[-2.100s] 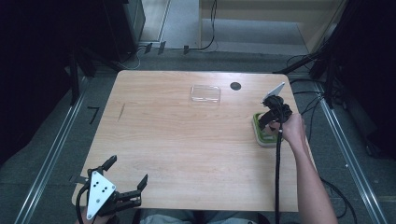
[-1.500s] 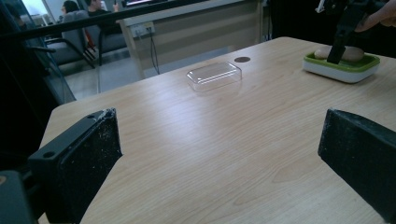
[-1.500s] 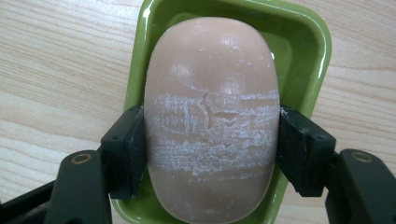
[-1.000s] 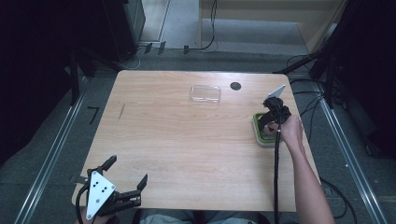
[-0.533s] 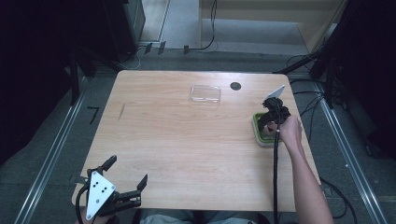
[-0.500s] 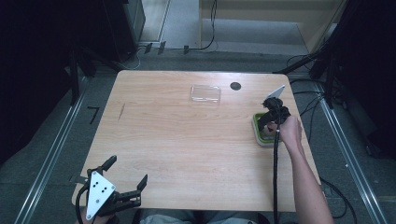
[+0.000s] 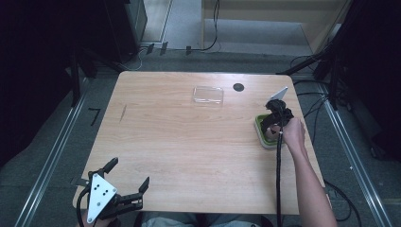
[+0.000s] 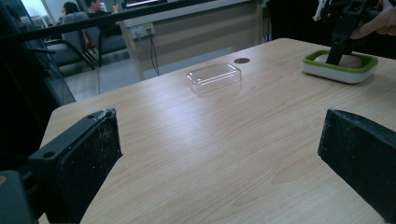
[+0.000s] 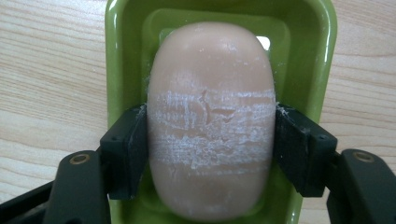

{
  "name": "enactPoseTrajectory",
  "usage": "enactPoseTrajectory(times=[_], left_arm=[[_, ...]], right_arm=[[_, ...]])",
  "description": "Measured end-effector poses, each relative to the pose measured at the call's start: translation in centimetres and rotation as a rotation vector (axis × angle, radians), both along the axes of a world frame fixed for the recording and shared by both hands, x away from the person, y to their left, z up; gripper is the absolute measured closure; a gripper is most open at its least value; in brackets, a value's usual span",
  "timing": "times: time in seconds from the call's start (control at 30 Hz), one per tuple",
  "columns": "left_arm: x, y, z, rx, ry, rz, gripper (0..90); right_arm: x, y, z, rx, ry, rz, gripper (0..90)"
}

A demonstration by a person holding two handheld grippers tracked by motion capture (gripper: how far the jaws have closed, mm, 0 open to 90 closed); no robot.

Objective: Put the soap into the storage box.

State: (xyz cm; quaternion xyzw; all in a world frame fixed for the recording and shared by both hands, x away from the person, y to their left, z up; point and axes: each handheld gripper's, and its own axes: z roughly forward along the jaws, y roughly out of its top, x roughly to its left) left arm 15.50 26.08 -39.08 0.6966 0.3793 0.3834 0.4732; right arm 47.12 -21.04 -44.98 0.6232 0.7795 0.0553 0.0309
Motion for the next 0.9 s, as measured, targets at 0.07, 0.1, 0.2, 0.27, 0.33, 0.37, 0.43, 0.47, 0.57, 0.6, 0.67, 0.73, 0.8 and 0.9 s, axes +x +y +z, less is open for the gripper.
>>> enactPoseTrajectory(times=[0.07,0.1,0.2,0.27,0.33,0.37,0.43,0.47,0.57,0.6,0.67,0.73,0.8,0.9], left_arm=[[0.0,0.0,0.0,-0.001,-0.002,0.0,0.0],[0.0,0.0,0.0,0.001,-0.002,0.0,0.0],[0.0,0.0,0.0,0.0,-0.002,-0.001,0.0],[0.0,0.0,0.0,-0.001,-0.002,0.0,0.0],[0.0,0.0,0.0,-0.001,-0.002,0.0,0.0],[0.0,0.0,0.0,-0.001,-0.003,-0.001,0.0],[0.0,-0.1,0.0,0.001,-0.003,-0.002,0.0],[0.0,0.0,0.0,0.001,-0.003,-0.001,0.0],[0.0,0.0,0.0,-0.003,-0.002,0.001,0.0],[0.0,0.0,0.0,-0.003,-0.003,0.001,0.0],[0.0,-0.1,0.0,0.002,-0.004,-0.002,0.0],[0.0,-0.2,0.0,0.004,-0.004,-0.003,0.0],[0.1,-0.2,0.0,0.004,-0.004,-0.003,0.0],[0.1,-0.2,0.0,0.004,-0.003,-0.006,0.0]], right_arm=[[0.0,0.0,0.0,-0.004,-0.003,0.004,32.5],[0.0,0.1,0.0,-0.007,-0.003,0.007,32.0],[-0.2,0.2,0.4,-0.018,-0.013,0.014,30.4],[-0.2,0.2,0.6,-0.024,-0.012,0.023,29.3],[-0.3,0.2,0.7,-0.03,-0.013,0.028,27.1],[-0.3,0.2,0.8,-0.033,-0.013,0.031,25.5],[-0.5,0.3,1.1,-0.027,-0.019,0.035,23.6],[-0.5,0.3,1.2,-0.024,-0.022,0.042,22.5],[-0.9,0.5,1.9,-0.016,-0.031,0.062,17.4],[-1.1,0.6,2.0,-0.009,-0.031,0.069,16.8],[-1.4,0.9,2.4,0.004,-0.035,0.09,14.2],[-1.8,1.2,2.9,0.013,-0.044,0.114,13.9],[-2.2,1.6,3.3,0.021,-0.048,0.135,12.3],[-2.8,2.4,3.8,0.029,-0.048,0.166,10.3]])
